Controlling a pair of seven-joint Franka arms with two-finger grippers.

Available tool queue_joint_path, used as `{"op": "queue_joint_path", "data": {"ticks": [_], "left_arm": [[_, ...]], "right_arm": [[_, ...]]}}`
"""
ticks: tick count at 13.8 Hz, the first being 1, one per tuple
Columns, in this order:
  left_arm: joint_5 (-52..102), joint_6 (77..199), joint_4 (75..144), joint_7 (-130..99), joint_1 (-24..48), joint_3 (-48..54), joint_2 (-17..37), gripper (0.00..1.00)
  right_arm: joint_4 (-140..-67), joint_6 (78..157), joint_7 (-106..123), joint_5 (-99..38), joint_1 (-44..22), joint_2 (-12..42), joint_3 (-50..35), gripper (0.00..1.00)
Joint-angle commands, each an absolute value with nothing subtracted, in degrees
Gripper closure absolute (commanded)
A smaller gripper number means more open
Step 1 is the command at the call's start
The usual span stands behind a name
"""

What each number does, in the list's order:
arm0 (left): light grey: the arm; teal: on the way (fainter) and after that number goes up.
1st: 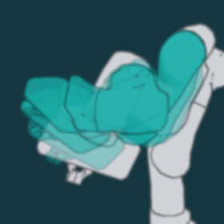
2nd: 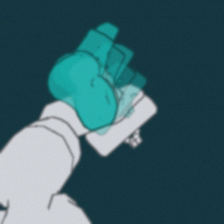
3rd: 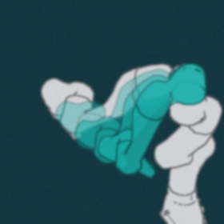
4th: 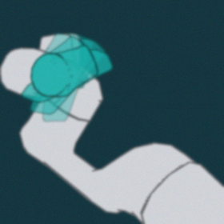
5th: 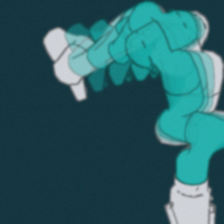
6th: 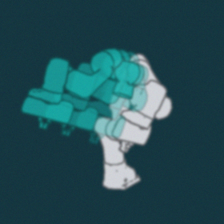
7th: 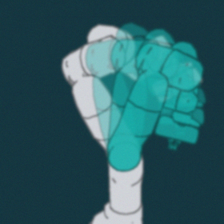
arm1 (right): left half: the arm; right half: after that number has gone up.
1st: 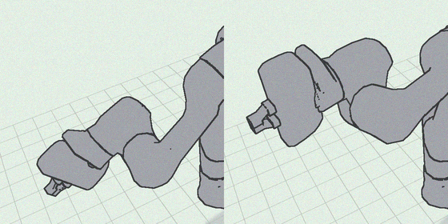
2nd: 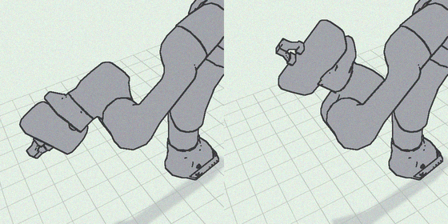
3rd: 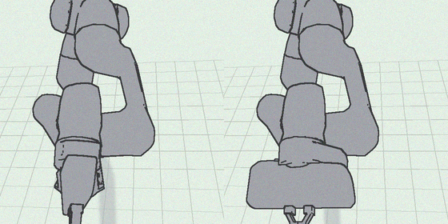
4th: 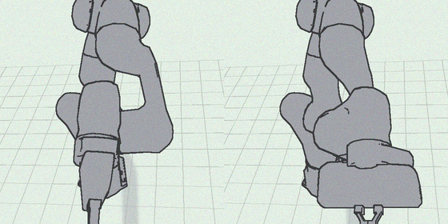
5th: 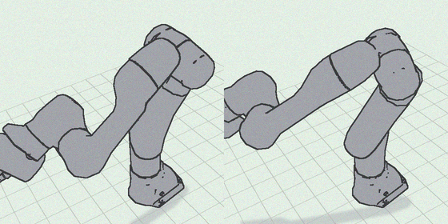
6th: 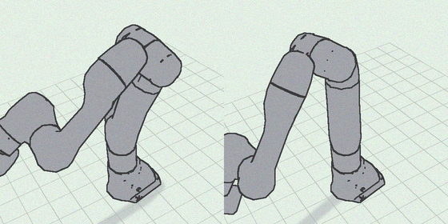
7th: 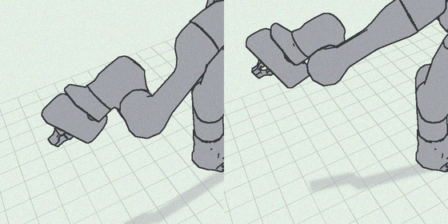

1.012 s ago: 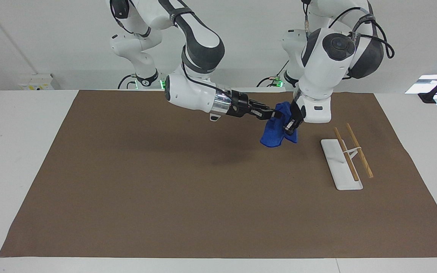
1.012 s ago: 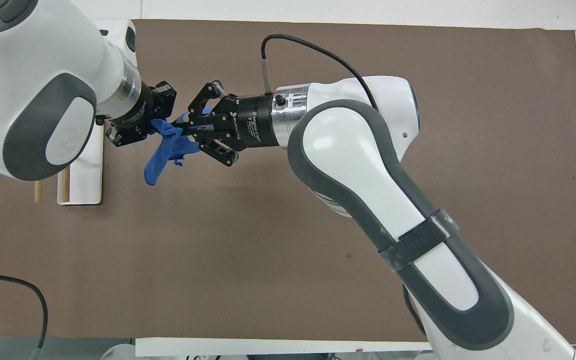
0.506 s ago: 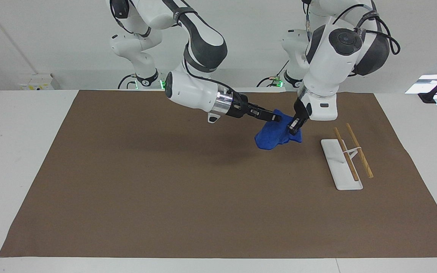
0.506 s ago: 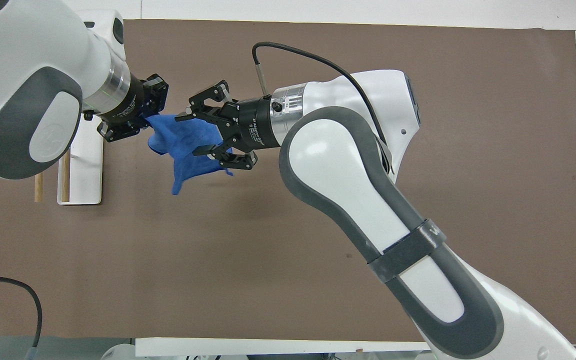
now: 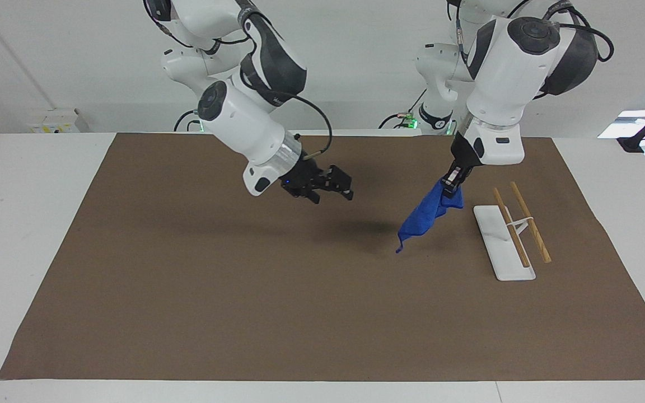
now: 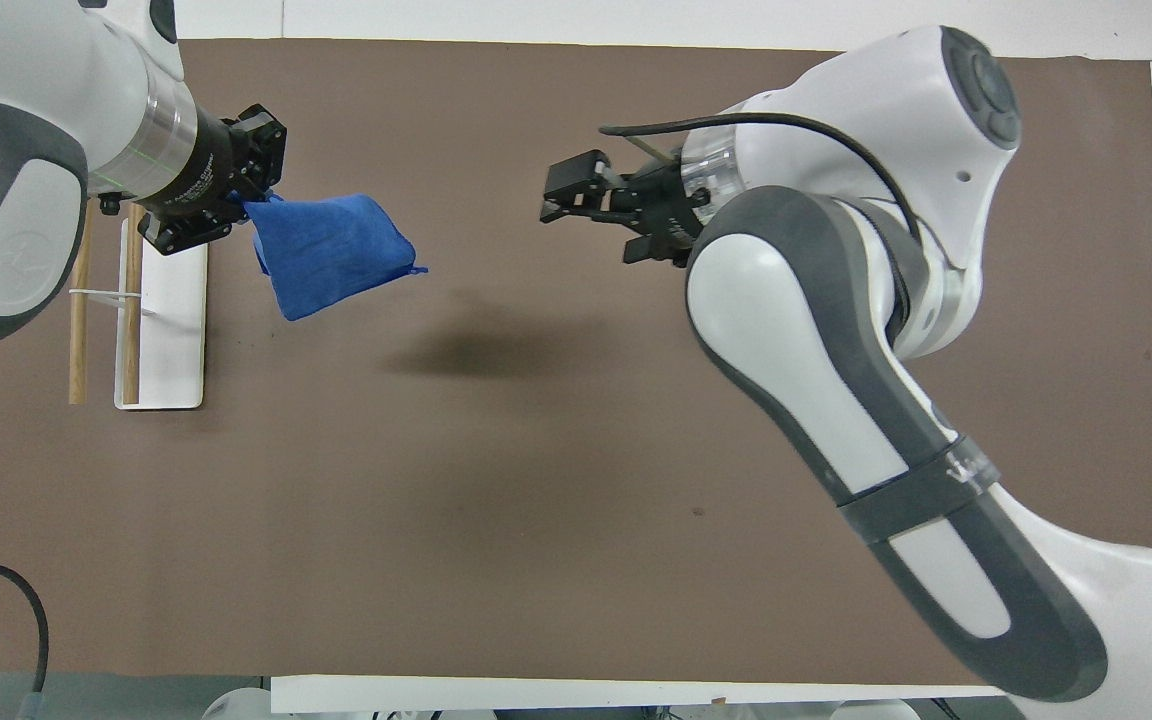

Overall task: Right arm passes towel to left arm to hang
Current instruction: 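Open the right gripper and withdraw it while the left gripper pulls the towel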

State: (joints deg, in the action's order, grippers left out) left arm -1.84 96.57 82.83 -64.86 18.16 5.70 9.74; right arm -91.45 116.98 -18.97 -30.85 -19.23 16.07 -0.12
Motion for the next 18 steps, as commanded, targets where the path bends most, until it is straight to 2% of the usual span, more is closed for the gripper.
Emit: {"op": "queue_joint_path", "data": {"ticks": [1,3,6,9,14,18], "left_arm": [[-3.78,97.11,82.97,-63.55,17.75,5.63,8.44,1.0],[-6.31,99.65,83.06,-61.62,16.53,5.71,7.83,1.0],[-6.59,105.89,85.15,-58.89,14.6,5.71,5.81,1.0],[-6.94,117.91,94.97,-58.8,12.84,5.36,1.51,1.0],[-7.56,142.59,117.37,-59.41,9.07,5.36,-7.8,1.0],[-7.56,152.12,122.94,-58.71,5.89,5.45,-8.7,1.0]], "right_arm": [[-92.64,115.23,-8.03,-21.47,-10.93,15.12,-0.88,0.0],[-92.64,114.18,-3.89,-19.35,-5.56,15.12,-0.79,0.0],[-92.37,113.91,4.55,-6.64,0.51,15.12,-0.79,0.0],[-91.76,110.06,4.92,0.25,4.73,13.37,-0.7,0.0],[-91.76,100.03,5.01,6.85,7.38,4.41,-0.62,0.0],[-87.82,93.27,5.19,9.84,7.47,2.02,-0.27,0.0]]}}
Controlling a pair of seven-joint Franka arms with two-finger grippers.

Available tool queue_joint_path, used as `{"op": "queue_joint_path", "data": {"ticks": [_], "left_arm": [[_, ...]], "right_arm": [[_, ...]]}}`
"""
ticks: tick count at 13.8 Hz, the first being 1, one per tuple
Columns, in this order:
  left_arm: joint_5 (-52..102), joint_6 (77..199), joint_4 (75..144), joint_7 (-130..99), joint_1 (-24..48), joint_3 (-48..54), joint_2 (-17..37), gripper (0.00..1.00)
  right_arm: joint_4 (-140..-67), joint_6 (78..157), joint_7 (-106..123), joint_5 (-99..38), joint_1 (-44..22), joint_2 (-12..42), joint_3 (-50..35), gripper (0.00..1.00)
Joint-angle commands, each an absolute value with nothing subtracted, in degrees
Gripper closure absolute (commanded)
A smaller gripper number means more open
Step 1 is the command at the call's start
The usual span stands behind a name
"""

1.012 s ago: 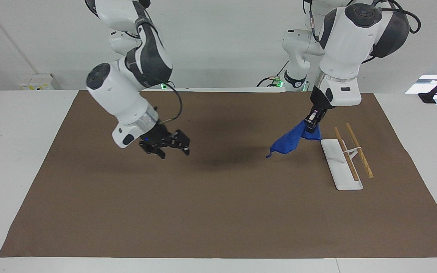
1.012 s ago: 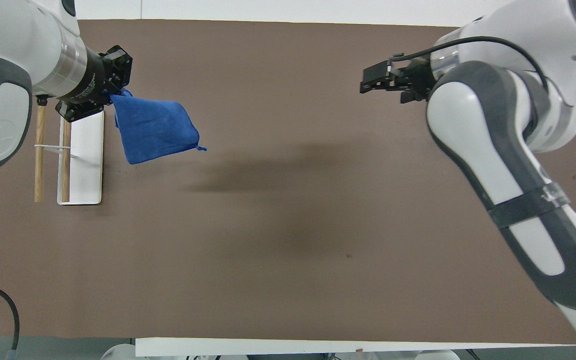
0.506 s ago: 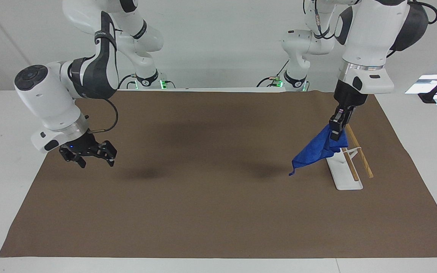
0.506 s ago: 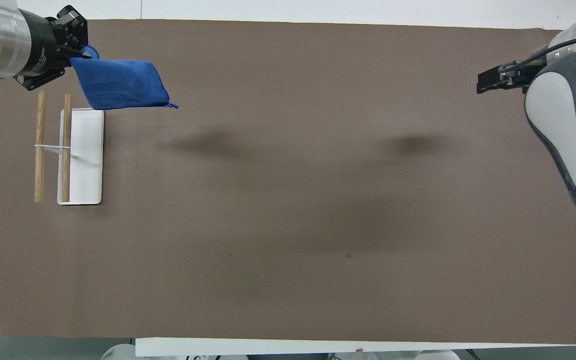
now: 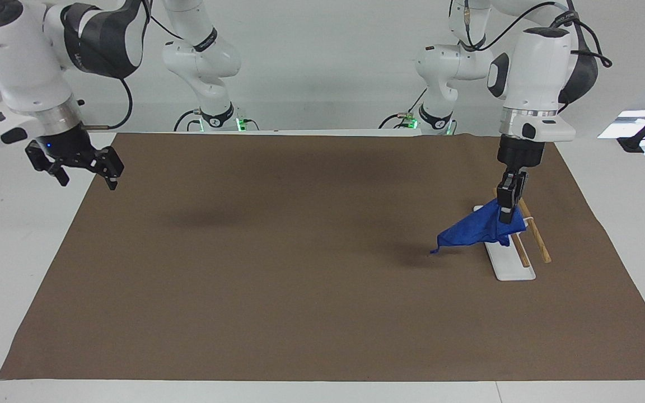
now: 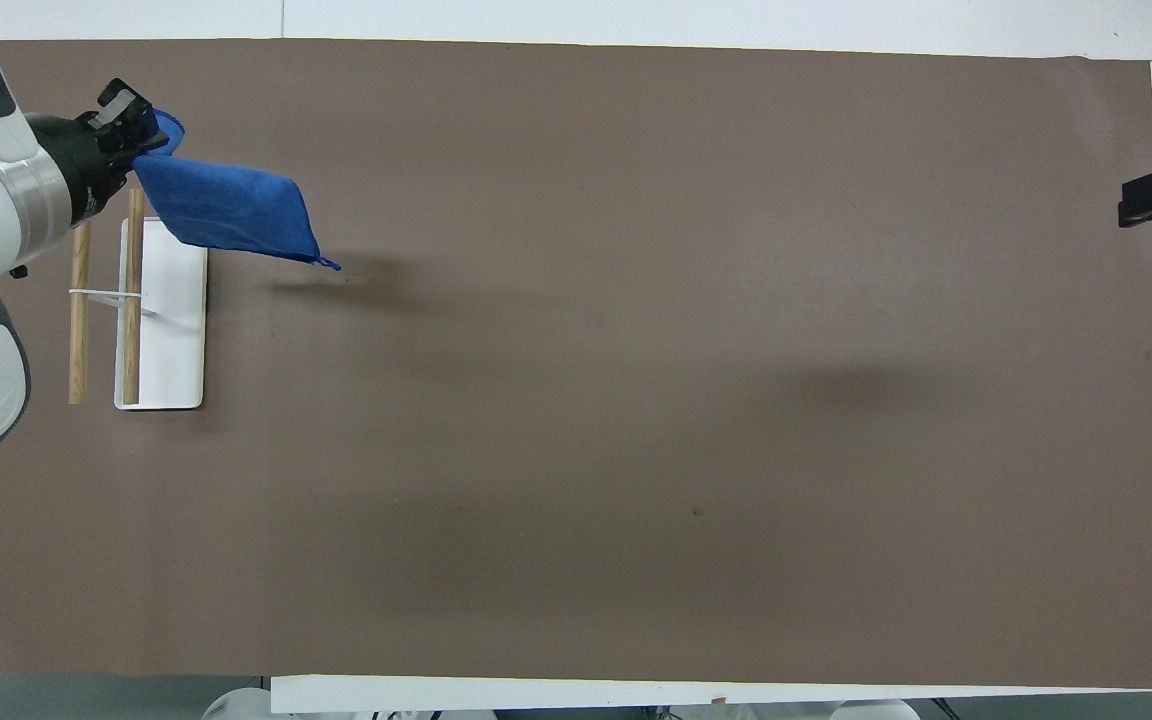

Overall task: Right arm passes towel to left arm to hang
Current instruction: 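Lower the towel with the left gripper over the wooden rods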

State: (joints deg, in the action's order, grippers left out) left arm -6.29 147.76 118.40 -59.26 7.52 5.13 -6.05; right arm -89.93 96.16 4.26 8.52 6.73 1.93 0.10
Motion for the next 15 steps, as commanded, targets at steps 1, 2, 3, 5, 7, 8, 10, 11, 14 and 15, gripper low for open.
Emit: {"op": "queue_joint_path", "data": {"ticks": [1,2,3,5,7,8,10,11,14,15], "left_arm": [[-7.56,154.31,124.18,-58.62,4.84,5.45,-8.7,1.0],[-7.56,155.9,125.84,-58.8,4.05,5.45,-8.96,1.0],[-7.47,157.75,127.95,-59.23,3.96,5.45,-9.75,1.0],[-7.21,161.18,130.51,-63.33,2.9,5.45,-10.28,1.0],[-7.12,163.29,131.48,-71.07,2.9,5.36,-10.72,1.0],[-7.12,164.34,131.14,-75.8,2.9,5.36,-10.37,1.0],[-7.12,164.44,130.96,-81.55,2.81,5.36,-10.2,1.0],[-7.12,164.53,130.96,-83.13,2.81,5.36,-10.2,1.0],[-7.12,164.18,131.04,-91.83,2.81,5.36,-10.46,1.0],[-7.12,163.74,131.39,-93.93,2.81,5.36,-10.81,1.0]], "right_arm": [[-87.02,92.3,5.19,10.02,7.21,1.93,0.08,0.0],[-86.92,92.02,5.19,10.37,7.21,1.93,0.17,0.0],[-86.92,91.93,5.19,11.24,7.21,1.93,0.26,0.0],[-86.84,91.93,5.27,11.51,7.3,1.41,1.31,0.0],[-86.84,91.41,5.19,11.51,7.38,1.14,1.84,0.0],[-86.92,91.41,5.27,11.43,7.56,1.14,2.45,0.0],[-87.01,91.32,5.71,9.59,9.05,1.14,3.25,0.0],[-87.01,91.23,5.63,6.45,9.05,1.14,3.34,0.0],[-86.92,89.74,5.63,4.75,8.18,1.23,2.64,0.0],[-86.92,89.56,5.63,4.75,7.56,1.23,2.38,0.0]]}}
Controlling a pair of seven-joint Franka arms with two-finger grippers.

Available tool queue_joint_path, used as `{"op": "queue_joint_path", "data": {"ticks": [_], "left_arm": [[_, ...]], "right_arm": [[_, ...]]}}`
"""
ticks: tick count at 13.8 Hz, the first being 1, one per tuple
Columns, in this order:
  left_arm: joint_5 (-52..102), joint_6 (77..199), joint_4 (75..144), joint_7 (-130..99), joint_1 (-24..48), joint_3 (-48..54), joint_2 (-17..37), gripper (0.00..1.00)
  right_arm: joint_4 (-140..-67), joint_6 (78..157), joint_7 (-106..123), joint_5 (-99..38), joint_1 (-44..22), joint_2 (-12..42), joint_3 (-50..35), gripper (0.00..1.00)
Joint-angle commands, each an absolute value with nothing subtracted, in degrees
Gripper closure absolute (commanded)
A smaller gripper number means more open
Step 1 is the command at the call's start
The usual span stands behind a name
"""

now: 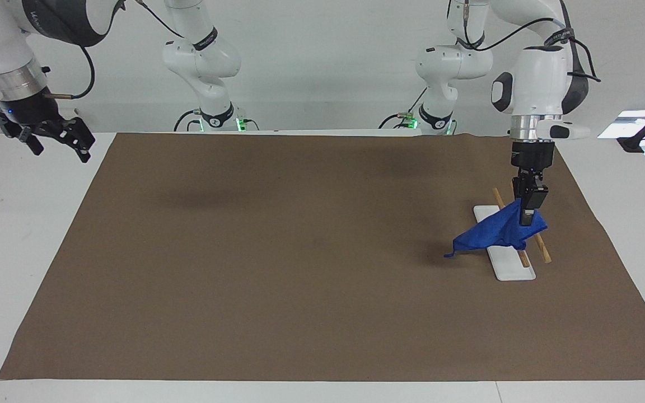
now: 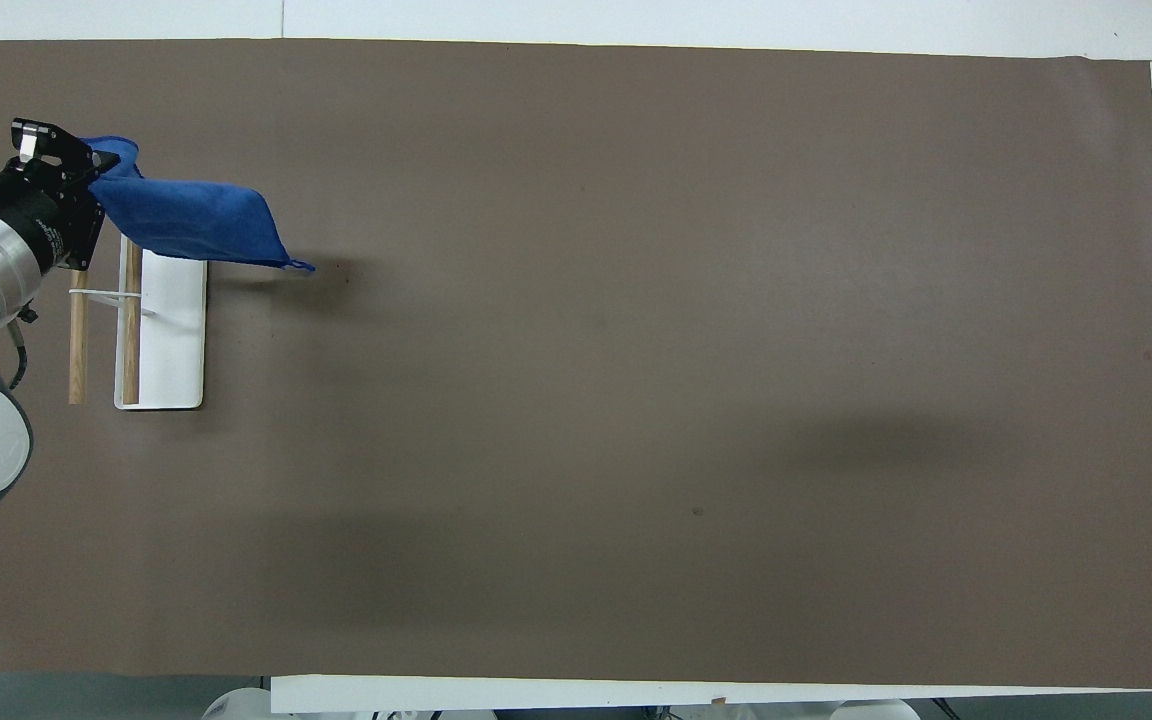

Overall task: Right arm passes towel to left arm to hang
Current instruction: 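Lower the towel with the left gripper over the wooden rods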

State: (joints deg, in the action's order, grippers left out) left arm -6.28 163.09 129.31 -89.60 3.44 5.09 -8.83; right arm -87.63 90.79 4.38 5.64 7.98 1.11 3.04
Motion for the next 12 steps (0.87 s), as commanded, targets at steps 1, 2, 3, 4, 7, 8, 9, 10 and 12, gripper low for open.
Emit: {"op": "queue_joint_path", "data": {"ticks": [1,2,3,4,7,8,9,10,12], "left_arm": [[-7.12,163.31,131.74,-95.7,2.81,5.45,-11.42,1.0],[-7.21,161.82,132.88,-97.71,2.81,5.45,-12.73,1.0],[-7.21,161.37,133.85,-99.82,2.81,5.45,-13.79,1.0],[-7.12,159.89,133.42,-105.33,2.2,5.45,-13.89,1.0],[-7.38,156.01,131.92,-114.16,-0.18,5.71,-13.62,1.0],[-7.38,154.79,132.01,-115.82,-0.18,5.71,-13.8,1.0],[-7.38,154.17,132.01,-116.71,0.17,5.8,-13.89,1.0],[-7.38,153.9,132.01,-117.24,0.18,5.89,-13.89,1.0],[-7.47,153.72,132.19,-118.82,0.18,5.89,-13.97,1.0]], "right_arm": [[-86.92,89.39,5.63,4.83,5.04,1.23,3.5,0.0],[-87.01,89.3,5.63,5.1,-2.47,1.14,10.48,0.0],[-87.1,89.47,5.63,4.75,-9.07,0.79,16.9,0.0],[-87.27,89.73,5.63,4.66,-11.66,0.7,18.88,0.0],[-87.71,89.91,5.71,4.66,-11.43,0.7,19.07,0.0],[-87.8,89.91,5.71,4.66,-11.43,0.7,19.16,0.0],[-87.8,89.91,5.71,4.66,-11.43,0.7,19.25,0.0],[-87.8,89.65,5.71,4.66,-11.43,0.62,19.25,0.0],[-87.8,89.47,5.71,4.66,-11.43,0.53,19.25,0.0]]}}
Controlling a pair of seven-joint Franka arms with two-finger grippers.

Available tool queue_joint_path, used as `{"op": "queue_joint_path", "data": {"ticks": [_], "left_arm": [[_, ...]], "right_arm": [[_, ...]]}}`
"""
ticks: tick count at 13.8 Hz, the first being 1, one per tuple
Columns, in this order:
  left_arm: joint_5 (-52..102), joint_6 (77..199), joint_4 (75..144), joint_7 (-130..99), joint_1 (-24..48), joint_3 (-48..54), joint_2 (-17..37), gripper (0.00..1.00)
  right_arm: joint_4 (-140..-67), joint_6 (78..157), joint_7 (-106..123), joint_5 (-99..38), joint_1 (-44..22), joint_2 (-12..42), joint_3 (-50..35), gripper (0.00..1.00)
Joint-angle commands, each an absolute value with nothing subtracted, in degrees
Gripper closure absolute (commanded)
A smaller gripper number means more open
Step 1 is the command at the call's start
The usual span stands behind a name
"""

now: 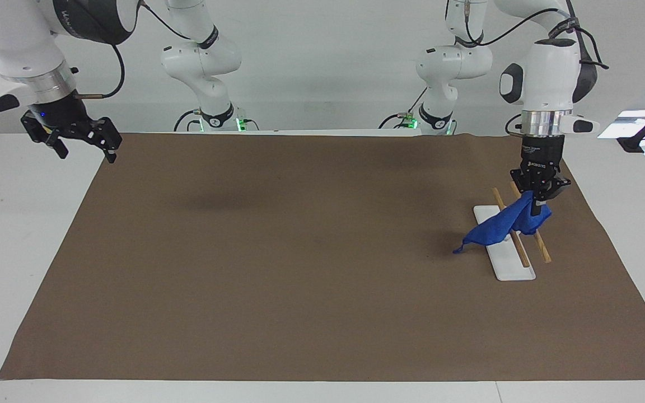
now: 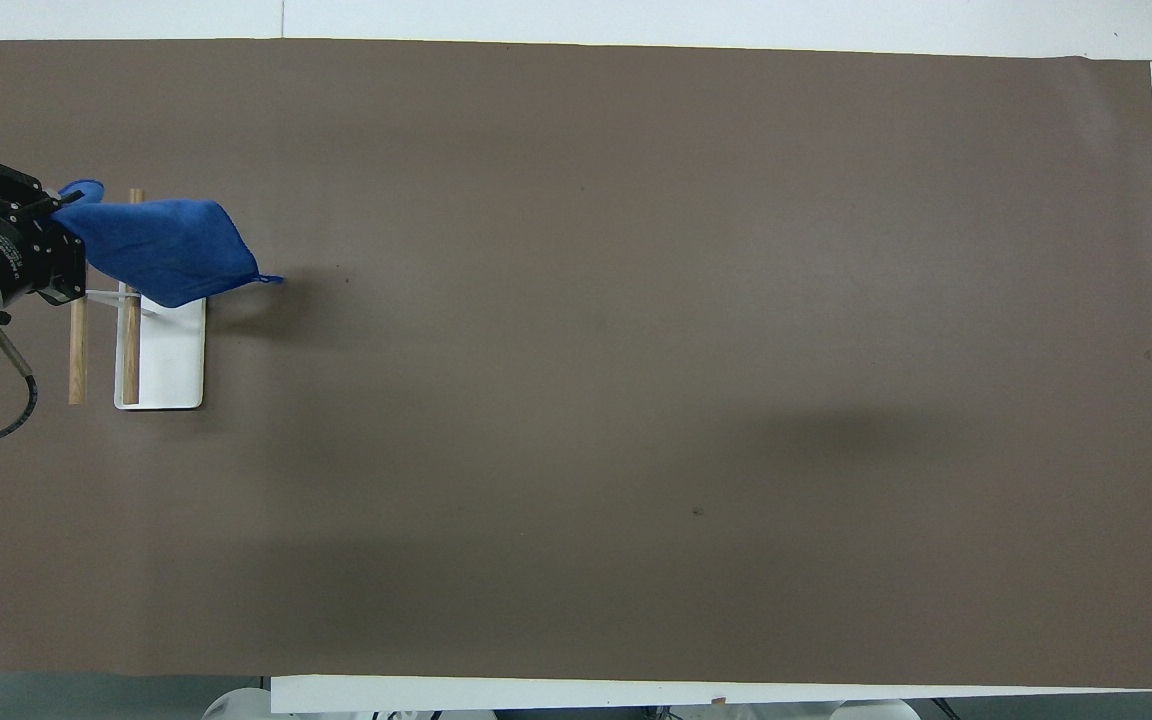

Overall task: Right arm passes towel to left arm to hang
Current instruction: 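Lower the towel with the left gripper over the wooden rods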

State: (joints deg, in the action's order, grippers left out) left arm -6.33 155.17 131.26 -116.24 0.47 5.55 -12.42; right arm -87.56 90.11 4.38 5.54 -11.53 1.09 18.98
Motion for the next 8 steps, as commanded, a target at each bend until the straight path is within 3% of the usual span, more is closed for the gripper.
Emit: {"op": "queue_joint_path", "data": {"ticks": [1,5,8], "left_arm": [[-7.47,153.29,132.19,-120.48,0.09,5.98,-13.97,1.0],[-16.75,150.58,131.84,-136.53,0.35,6.24,-13.98,1.0],[-29.32,142.15,127.02,-152.88,0.79,9.13,-12.57,1.0]], "right_arm": [[-87.8,89.47,5.71,4.66,-11.43,0.53,19.25,0.0],[-87.8,89.47,5.71,4.66,-11.6,0.62,19.42,0.0],[-87.8,89.47,5.71,4.66,-11.69,0.62,19.42,0.0]]}}
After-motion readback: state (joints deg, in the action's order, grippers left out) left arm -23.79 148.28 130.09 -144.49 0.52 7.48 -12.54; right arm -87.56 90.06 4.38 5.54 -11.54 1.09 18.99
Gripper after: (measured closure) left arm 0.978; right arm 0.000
